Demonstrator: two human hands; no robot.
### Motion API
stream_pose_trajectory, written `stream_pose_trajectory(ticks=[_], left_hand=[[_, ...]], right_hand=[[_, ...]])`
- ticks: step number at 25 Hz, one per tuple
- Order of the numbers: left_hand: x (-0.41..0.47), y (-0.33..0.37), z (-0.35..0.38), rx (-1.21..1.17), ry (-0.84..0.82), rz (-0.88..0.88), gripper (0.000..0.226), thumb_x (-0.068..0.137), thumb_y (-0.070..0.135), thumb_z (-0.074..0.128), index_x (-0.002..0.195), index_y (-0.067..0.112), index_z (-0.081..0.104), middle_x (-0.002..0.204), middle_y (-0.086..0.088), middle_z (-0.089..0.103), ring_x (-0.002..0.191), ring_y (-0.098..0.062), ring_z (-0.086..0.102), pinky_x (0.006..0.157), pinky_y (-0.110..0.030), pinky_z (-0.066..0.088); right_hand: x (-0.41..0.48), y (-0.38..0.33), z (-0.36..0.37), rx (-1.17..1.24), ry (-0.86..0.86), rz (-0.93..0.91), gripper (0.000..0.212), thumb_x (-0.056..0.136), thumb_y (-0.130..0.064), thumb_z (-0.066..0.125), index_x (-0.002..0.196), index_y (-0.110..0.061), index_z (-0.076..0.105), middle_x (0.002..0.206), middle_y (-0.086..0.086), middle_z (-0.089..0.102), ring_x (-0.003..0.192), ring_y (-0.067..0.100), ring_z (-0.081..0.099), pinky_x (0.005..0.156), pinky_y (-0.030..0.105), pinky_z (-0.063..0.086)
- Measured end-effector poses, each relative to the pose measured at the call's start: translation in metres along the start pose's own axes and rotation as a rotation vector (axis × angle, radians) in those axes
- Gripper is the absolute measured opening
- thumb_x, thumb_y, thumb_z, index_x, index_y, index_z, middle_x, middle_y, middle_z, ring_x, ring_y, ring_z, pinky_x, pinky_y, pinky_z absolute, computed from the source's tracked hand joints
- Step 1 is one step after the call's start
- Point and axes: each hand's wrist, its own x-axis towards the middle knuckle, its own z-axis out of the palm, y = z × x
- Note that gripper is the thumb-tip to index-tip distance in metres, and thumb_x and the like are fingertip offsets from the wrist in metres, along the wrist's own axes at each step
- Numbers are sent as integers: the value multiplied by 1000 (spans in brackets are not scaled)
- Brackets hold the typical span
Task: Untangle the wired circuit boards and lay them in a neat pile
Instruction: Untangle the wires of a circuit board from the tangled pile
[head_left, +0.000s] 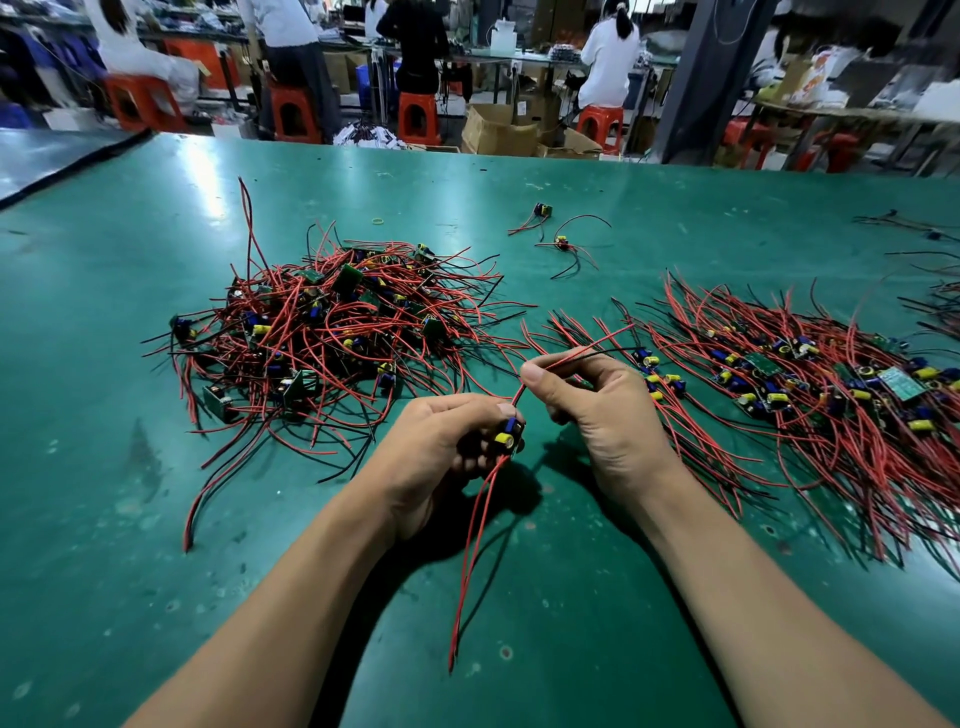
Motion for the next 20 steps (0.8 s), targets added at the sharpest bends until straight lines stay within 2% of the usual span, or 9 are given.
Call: stream_pose_trajectory(ticks=[4,7,12,17,20], left_hand=[[1,0,0,-6,0,-2,22,87,7,63,67,9,72,65,-8,57,57,-15,48,56,-23,35],[0,0,0,3,-12,-3,24,87,7,63,66,9,73,65,-7,59,56,-13,50,55,-21,37],[-1,0,2,8,-11,2,22,87,5,63,67,9,72,64,-6,61,57,-13,50,55,-21,38],[-3,-1,2,20,0,16,26,87,2,62,63,9,72,64,-5,62,57,-14,50,55,-21,39],[-3,-1,2,23,2,15,26,87,4,63,64,10,72,62,-4,62,56,-13,51,56,-21,39]], right_hand=[[0,0,5,-66,112,-79,10,79,-18,81,78,-14,72,57,-14,61,51,-2,47,53,11,39],[1,-1,3,-97,176,-140,11,82,-20,79,76,-16,71,53,-17,57,50,-3,45,54,10,37],[7,0,0,-75,270,-168,10,83,-19,79,77,-18,72,60,-14,61,51,1,45,54,15,38],[15,-3,-11,65,434,-120,23,83,-13,80,67,-20,65,66,-12,65,51,3,43,47,17,37],[13,-4,-9,82,447,-122,28,85,-14,78,64,-21,61,64,-10,60,48,7,39,45,18,34]])
